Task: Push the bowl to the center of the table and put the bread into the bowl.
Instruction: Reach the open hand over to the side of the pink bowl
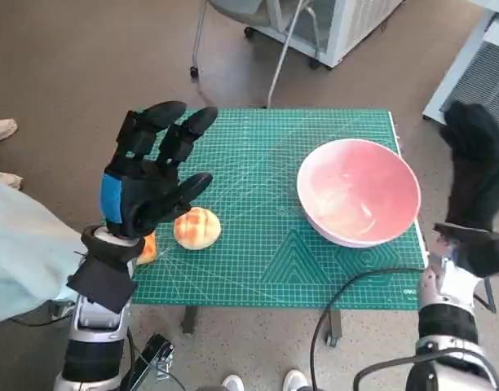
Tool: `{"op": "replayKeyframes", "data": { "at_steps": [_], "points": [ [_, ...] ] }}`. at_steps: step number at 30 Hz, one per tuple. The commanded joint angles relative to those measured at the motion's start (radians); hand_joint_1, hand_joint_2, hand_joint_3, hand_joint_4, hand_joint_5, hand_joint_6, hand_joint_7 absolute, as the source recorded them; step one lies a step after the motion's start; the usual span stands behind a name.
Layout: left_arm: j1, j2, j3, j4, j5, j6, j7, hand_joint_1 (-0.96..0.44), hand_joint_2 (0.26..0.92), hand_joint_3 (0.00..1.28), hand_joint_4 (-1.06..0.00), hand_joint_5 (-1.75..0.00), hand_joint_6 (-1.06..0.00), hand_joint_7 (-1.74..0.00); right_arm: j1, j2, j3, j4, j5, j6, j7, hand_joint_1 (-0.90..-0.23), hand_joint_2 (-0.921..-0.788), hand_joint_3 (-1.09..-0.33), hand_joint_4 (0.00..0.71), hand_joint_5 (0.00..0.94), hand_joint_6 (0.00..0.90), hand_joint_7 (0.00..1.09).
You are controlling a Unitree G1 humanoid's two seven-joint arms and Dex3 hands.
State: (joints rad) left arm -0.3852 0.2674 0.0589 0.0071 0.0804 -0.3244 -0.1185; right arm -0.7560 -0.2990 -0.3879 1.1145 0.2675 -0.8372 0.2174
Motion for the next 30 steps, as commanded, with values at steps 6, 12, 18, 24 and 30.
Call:
{"op": "replayKeyframes", "data": {
  "at_steps": [6,12,18,24,30],
  "points": [
    [0.009,0.007,0.009,-0.032,0.019,0.021,0.014,-0.16,0.921,0.18,-0.31,-0.45,-0.20,-0.88,-0.005,0.017,-0.036,0.130,0.010,0.093,-0.038,-0.542,-0.921,-0.781,0.335,0.000,0.080,0.64],
    [0.007,0.006,0.008,-0.028,0.028,0.022,0.020,-0.16,0.921,0.17,-0.31,-0.45,-0.19,-0.88,-0.010,0.030,-0.026,0.172,-0.016,0.172,-0.082,-0.512,-0.921,-0.811,0.298,0.000,0.124,0.53],
    [0.009,0.004,0.008,-0.031,0.035,0.023,0.023,-0.16,0.921,0.17,-0.31,-0.45,-0.19,-0.88,-0.019,0.053,-0.019,0.193,-0.022,0.253,-0.088,-0.514,-0.921,-0.795,0.288,0.000,0.197,0.41],
    [0.021,0.006,0.013,-0.052,0.037,0.031,0.023,-0.16,0.921,0.17,-0.31,-0.46,-0.19,-0.89,-0.032,0.095,-0.030,0.201,-0.003,0.334,-0.055,-0.537,-0.921,-0.784,0.269,0.000,0.209,0.38],
    [0.042,0.011,0.024,-0.089,0.029,0.046,0.019,-0.16,0.921,0.17,-0.30,-0.51,-0.18,-0.92,-0.058,0.136,-0.074,0.204,0.043,0.399,-0.024,-0.515,-0.921,-0.781,0.255,0.001,0.200,0.37]
  ]
}}
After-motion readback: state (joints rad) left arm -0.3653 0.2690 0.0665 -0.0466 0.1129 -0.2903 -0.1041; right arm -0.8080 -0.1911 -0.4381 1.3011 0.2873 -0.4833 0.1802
